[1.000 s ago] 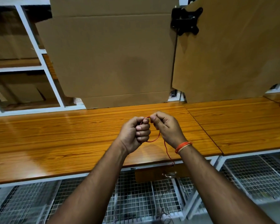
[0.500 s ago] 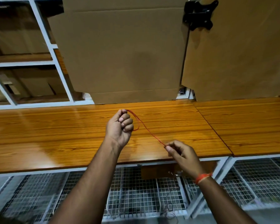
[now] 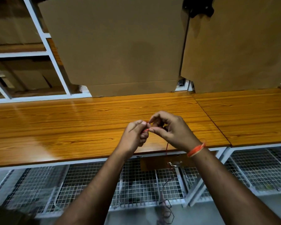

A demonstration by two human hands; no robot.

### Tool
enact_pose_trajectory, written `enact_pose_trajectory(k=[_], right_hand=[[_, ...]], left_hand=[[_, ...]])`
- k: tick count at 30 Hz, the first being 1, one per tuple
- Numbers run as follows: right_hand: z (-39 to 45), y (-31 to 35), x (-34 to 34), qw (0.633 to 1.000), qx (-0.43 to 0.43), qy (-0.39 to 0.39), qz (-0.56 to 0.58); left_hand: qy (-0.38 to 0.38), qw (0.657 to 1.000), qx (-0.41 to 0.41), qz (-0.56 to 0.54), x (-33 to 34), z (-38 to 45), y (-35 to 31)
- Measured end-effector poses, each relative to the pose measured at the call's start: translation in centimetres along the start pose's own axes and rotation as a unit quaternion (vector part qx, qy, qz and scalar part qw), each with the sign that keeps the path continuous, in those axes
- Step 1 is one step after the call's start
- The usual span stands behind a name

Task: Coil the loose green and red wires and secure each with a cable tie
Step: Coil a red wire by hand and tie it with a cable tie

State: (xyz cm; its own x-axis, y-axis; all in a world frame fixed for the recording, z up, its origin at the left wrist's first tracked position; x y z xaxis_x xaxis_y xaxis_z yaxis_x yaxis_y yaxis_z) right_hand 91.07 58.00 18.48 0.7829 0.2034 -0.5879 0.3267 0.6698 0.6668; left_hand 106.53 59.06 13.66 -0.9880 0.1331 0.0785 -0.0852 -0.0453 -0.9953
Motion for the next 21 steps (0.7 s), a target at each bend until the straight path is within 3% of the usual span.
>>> enact_pose_trajectory(k=[4, 6, 9, 13, 16, 21], right_hand=[[-0.7, -2.4, -0.3, 0.984, 0.101, 0.09, 0.121], [-1.4, -3.3, -0.4, 0.984, 0.107, 0.045, 0.139], [-1.2, -2.8, 0.2, 0.994, 0.066, -0.02, 0.085], [0.2, -1.5, 1.7, 0.999, 0.008, -0.032, 0.001], [0.4, -2.0, 2.6, 0.997, 0.022, -0.065, 0.019], [-0.6, -3.4, 5.8, 0.994, 0.066, -0.056, 0.065]], left_hand=[[-0.037, 0.998, -0.019, -0.042, -1.6, -0.6, 0.2], [-0.06, 0.996, -0.016, -0.065, -2.6, -0.9, 0.4], [-0.026, 0.996, -0.039, -0.081, -2.4, -1.4, 1.0], [0.023, 0.99, -0.053, -0.126, -1.3, -1.9, 1.4], [0.042, 0.975, -0.052, -0.214, -0.9, -2.0, 1.1], [0.069, 0.937, -0.061, -0.336, -0.9, -2.3, 1.2]])
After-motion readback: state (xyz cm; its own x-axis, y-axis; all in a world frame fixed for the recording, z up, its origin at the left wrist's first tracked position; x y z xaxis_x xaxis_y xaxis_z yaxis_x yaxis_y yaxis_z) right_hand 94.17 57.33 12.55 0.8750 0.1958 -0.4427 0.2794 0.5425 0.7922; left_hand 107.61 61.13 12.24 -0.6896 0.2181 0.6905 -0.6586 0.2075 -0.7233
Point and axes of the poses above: each hand's wrist, its own z-axis towards the middle knuckle, its own x-axis out of the palm, y = z × x, the point moved 4 cm from there along z, towards the middle knuckle, and after that the axes turned 2 degrees about y, right-handed, at the moved point
